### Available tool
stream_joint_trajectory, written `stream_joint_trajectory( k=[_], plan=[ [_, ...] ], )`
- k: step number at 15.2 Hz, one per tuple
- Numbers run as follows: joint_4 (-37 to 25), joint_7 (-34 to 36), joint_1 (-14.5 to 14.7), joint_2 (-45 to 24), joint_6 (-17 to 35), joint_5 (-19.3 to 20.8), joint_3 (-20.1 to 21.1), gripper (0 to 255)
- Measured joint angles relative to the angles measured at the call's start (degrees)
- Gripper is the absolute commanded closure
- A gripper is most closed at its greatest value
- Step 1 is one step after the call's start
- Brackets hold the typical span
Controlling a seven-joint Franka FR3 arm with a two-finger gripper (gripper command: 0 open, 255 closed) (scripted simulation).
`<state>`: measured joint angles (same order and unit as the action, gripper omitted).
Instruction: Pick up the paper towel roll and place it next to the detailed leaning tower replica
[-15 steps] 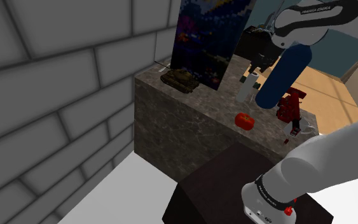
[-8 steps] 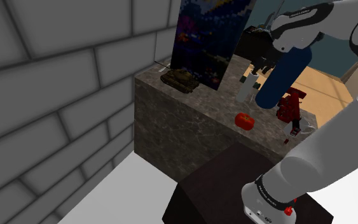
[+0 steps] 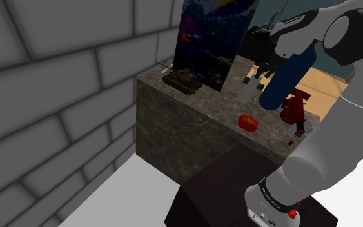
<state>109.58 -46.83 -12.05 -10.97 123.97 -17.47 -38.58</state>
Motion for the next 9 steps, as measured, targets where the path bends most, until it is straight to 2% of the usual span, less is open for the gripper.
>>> stream_joint_trajectory(
  k=[9],
  plan=[
    [0.88,-0.91,-0.24,-1.56,2.03,-1.49,0.49,0]
  ],
)
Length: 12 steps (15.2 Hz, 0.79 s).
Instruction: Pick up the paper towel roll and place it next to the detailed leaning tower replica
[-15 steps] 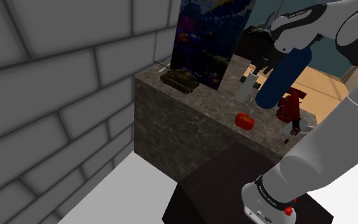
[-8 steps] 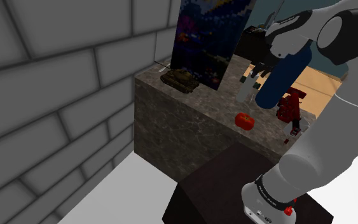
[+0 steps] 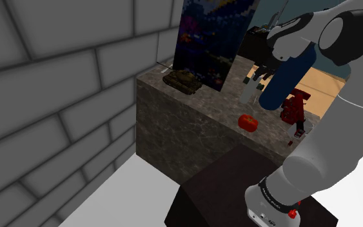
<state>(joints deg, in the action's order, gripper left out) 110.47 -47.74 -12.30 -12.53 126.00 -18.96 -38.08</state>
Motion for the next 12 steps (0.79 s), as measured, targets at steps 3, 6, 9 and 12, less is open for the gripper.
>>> stream_joint_trajectory(
  k=[3,6,9,12],
  plan=[
    [-0.02,0.00,0.00,0.02,0.01,0.00,0.00,255],
    [0.00,0.00,0.00,0.01,0.02,0.01,-0.01,255],
    [0.02,0.00,0.00,0.02,0.03,0.01,-0.01,255],
    [-0.28,0.12,0.00,0.09,-0.33,0.14,-0.05,255]
  ],
)
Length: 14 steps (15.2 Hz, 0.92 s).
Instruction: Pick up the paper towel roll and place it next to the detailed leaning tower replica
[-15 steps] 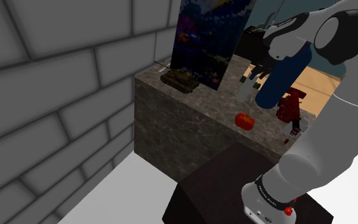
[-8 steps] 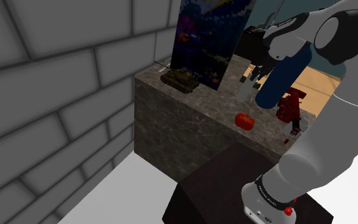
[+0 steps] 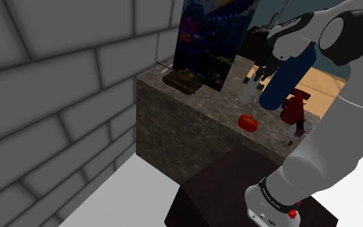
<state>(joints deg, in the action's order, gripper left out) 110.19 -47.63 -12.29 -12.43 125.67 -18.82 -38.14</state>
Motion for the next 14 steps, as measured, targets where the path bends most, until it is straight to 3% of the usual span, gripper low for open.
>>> stream_joint_trajectory(
  k=[14],
  plan=[
    [-6.64,3.41,0.61,3.57,-9.02,3.95,-1.05,255]
  ],
)
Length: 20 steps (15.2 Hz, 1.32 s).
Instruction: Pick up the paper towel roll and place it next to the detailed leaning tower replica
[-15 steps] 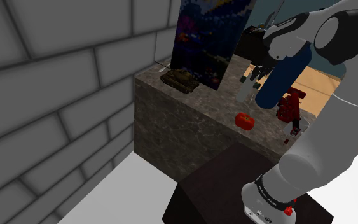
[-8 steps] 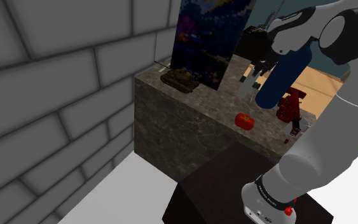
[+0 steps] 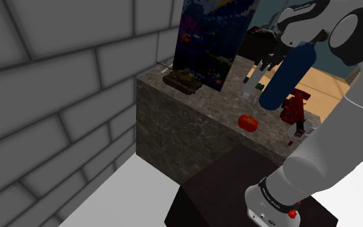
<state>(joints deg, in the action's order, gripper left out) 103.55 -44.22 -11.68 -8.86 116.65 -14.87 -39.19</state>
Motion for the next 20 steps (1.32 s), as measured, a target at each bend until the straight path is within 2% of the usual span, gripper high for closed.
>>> stream_joint_trajectory(
  k=[11,20],
  plan=[
    [-6.86,2.07,0.12,1.40,-7.75,1.70,-0.31,255],
    [-14.73,2.55,-0.70,0.54,-14.95,1.42,-0.67,255]
  ],
)
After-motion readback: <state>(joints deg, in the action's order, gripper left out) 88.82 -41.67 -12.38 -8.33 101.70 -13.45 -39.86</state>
